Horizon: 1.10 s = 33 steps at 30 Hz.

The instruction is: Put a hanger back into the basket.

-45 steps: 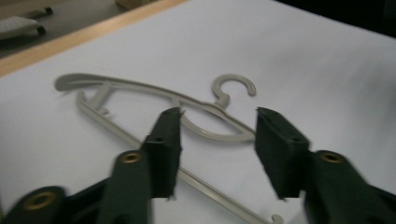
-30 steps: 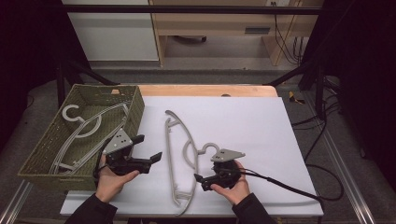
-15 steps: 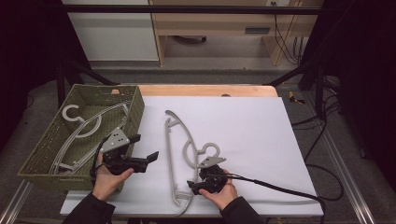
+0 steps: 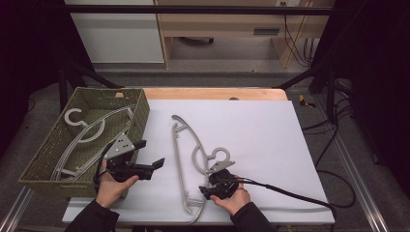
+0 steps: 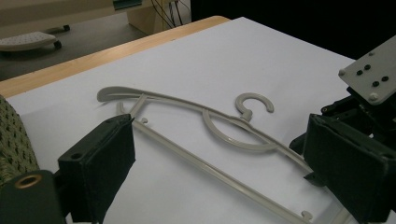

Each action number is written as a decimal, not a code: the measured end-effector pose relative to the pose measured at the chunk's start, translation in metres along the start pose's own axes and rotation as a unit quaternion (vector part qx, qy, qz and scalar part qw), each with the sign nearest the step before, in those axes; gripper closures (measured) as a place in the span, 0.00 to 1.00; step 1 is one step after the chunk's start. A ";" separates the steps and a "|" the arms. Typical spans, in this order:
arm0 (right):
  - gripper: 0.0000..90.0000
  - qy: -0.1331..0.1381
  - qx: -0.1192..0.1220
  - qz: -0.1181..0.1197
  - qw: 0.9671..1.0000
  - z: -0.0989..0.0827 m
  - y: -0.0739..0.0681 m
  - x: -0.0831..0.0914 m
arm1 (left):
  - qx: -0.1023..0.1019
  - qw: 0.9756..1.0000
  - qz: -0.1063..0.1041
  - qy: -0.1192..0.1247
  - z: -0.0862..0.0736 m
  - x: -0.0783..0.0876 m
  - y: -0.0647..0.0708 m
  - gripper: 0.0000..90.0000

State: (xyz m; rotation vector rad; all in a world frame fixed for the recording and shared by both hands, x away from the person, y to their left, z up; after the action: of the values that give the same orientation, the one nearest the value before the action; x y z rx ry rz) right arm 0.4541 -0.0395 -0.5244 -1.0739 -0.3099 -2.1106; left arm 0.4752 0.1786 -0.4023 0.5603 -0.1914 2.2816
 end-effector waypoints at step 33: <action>0.87 -0.067 -0.103 -0.104 0.987 -0.040 0.097 0.058 | -0.004 1.000 -0.004 -0.012 -0.006 -0.004 0.003 0.10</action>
State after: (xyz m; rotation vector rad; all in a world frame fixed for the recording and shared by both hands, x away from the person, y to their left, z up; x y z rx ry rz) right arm 0.4761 -0.1568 -0.5148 -1.3582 -0.2824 -2.2989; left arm 0.4735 0.1759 -0.4095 0.5835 -0.2088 2.2666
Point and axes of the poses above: each handheld gripper's, and its own axes: x roughly backward along the jaws, z roughly out of its top, y roughly to its right, the point moved 7 cm from there along -x, roughly forward along the jaws, and after that the axes turned 1 degree about -y, right-handed, at the moved point
